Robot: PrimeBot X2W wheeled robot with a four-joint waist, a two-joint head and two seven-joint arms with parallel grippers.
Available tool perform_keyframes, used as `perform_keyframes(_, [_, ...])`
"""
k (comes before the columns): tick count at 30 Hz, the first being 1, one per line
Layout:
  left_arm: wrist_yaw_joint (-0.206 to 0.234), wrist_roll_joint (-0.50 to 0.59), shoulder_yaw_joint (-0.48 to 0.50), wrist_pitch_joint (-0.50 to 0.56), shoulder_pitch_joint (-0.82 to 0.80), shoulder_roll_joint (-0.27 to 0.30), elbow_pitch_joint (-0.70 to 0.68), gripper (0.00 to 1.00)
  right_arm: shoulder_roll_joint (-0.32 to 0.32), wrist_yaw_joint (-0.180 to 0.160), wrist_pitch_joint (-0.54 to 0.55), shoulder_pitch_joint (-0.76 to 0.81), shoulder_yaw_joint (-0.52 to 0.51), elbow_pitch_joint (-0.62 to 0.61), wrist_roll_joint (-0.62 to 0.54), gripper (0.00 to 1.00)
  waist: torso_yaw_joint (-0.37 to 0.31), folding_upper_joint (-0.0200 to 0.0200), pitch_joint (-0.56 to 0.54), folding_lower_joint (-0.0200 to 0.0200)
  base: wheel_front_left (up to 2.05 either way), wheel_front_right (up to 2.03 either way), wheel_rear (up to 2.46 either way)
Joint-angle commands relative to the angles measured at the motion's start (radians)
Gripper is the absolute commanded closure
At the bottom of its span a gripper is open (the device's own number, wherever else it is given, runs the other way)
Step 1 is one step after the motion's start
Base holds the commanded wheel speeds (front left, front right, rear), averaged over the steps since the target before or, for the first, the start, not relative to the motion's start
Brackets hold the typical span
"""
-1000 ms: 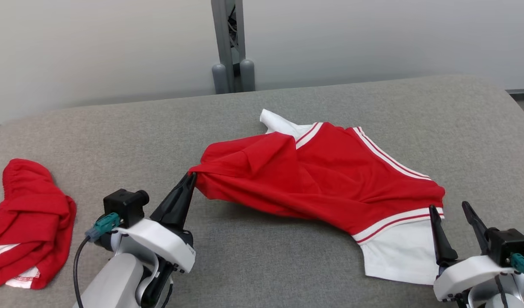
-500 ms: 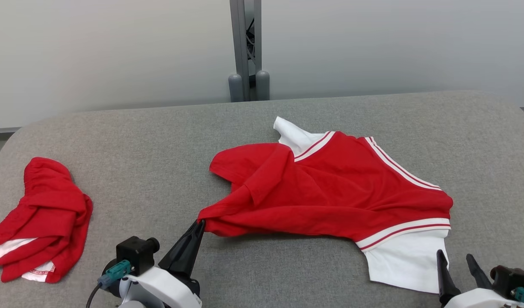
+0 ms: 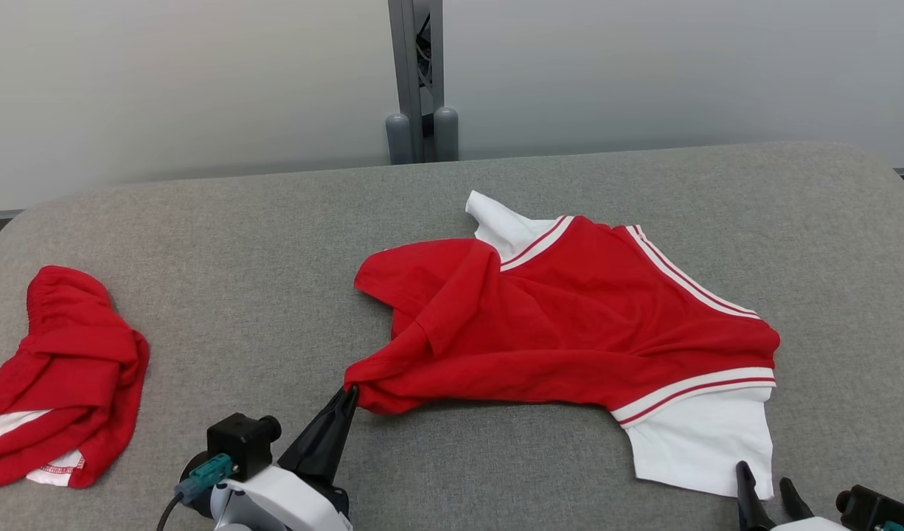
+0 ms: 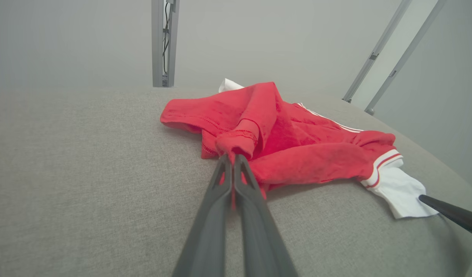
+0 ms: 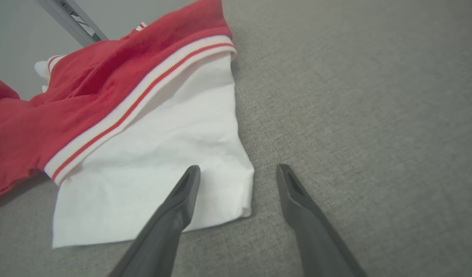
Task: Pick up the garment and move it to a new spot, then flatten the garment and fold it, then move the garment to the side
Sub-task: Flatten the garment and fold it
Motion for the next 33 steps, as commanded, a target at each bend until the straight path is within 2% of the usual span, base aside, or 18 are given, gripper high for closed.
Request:
perform_keyframes(1, [-0.001, 0.003, 0.003, -0.001, -0.001, 0.002, 0.002, 1.0, 0.001, 0.0, 0.004, 0.0, 0.004, 0.013, 0.011, 0.0, 0.001, 0.0, 0.0, 0.0, 0.0, 0.0, 0.0])
perform_keyframes(7, [-0.001, 0.007, 0.007, -0.001, -0.01, -0.001, 0.007, 1.0, 0.001, 0.0, 0.036, 0.005, 0.048, 0.047, 0.093, 0.0, 0.004, 0.0, -0.001, 0.0, 0.0, 0.0, 0.0])
perform_keyframes(16, [-0.001, 0.007, 0.015, -0.001, -0.003, -0.01, 0.013, 1.0, -0.009, 0.0, 0.055, 0.021, 0.127, 0.065, 0.104, 0.0, 0.0, 0.0, -0.012, 0.0, 0.0, 0.0, 0.0])
perform_keyframes(17, [-0.001, 0.007, 0.014, -0.001, -0.001, -0.012, 0.013, 1.0, -0.012, 0.0, 0.055, 0.021, 0.129, 0.07, 0.103, 0.22, 0.0, 0.0, -0.014, 0.0, 0.0, 0.0, 0.0])
perform_keyframes(19, [-0.001, 0.007, 0.013, -0.001, 0.0, -0.014, 0.015, 1.0, -0.013, 0.0, 0.058, 0.02, 0.134, 0.075, 0.106, 0.82, 0.001, 0.0, -0.016, 0.0, 0.0, 0.0, 0.0])
perform_keyframes(20, [-0.001, 0.007, 0.013, -0.002, 0.0, -0.015, 0.015, 1.0, -0.013, 0.0, 0.06, 0.018, 0.137, 0.076, 0.108, 1.0, 0.001, 0.0, -0.017, 0.0, 0.0, 0.0, 0.0])
perform_keyframes(27, [-0.001, 0.01, 0.019, -0.002, 0.003, -0.022, 0.019, 1.0, -0.031, 0.0, 0.047, 0.006, 0.142, 0.075, 0.112, 1.0, 0.004, 0.0, -0.025, 0.0, 0.0, 0.0, 0.0])
perform_keyframes(33, [-0.001, 0.012, 0.03, -0.001, 0.013, -0.018, 0.01, 1.0, -0.063, 0.0, 0.046, -0.025, 0.157, 0.003, 0.13, 1.0, 0.003, 0.0, -0.037, 0.0, 0.0, 0.0, 0.0])
